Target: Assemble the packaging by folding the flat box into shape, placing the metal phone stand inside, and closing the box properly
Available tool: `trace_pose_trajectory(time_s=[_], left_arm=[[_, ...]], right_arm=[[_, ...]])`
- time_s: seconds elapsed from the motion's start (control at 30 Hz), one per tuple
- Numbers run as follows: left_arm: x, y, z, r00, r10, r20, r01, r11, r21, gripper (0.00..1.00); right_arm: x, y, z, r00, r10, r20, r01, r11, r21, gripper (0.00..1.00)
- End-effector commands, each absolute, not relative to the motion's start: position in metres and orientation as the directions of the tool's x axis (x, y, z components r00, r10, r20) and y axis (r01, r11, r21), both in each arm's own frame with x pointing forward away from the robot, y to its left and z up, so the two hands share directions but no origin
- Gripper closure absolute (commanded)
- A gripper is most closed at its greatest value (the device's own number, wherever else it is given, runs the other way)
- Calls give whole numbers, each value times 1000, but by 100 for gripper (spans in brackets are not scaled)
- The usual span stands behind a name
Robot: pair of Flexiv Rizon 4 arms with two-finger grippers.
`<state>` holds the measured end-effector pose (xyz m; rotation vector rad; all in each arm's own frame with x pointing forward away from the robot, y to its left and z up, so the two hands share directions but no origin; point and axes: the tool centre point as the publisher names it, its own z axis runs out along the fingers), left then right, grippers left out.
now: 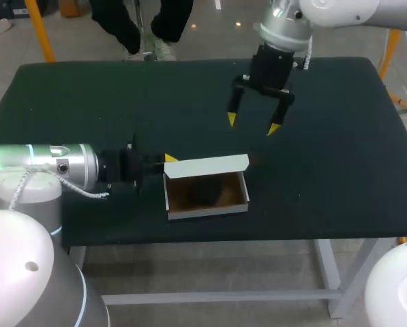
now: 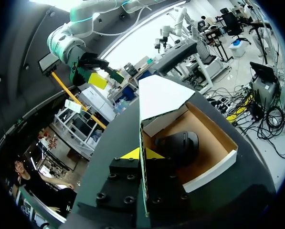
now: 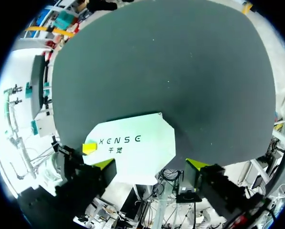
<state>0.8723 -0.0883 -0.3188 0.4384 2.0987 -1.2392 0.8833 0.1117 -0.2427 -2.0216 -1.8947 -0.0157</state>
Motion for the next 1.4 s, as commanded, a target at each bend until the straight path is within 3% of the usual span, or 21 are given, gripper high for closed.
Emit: trace_pose_trajectory(time_s=[0.03, 0.73, 0.77, 0.87, 0.9, 1.13, 1.4], left_arm=[[868, -87, -322, -715, -53, -697, 590, 490, -642, 100], [858, -91, -328, -633, -24, -774, 663, 499, -558, 100], [857, -91, -329, -629, -23, -777, 665, 501, -554, 100], [857, -91, -330, -621, -22, -784, 671, 503, -545, 100], [857, -91, -330, -620, -22, -784, 671, 502, -545, 100], [854, -90, -334, -597, -23, -802, 692, 491, -529, 100], [851, -89, -336, -571, -21, -821, 709, 492, -506, 100]], right_arm=[[885, 107, -244, 96, 959, 265, 963, -22, -270, 0], [874, 115, -259, 86, 959, 271, 931, 19, -363, 0], [873, 115, -261, 87, 958, 272, 930, 20, -367, 5], [871, 115, -266, 85, 954, 286, 920, 35, -391, 36], [870, 115, -268, 85, 955, 285, 918, 37, -395, 50], [863, 115, -282, 66, 951, 303, 900, 75, -430, 57], [858, 114, -295, 54, 944, 325, 885, 106, -454, 57]])
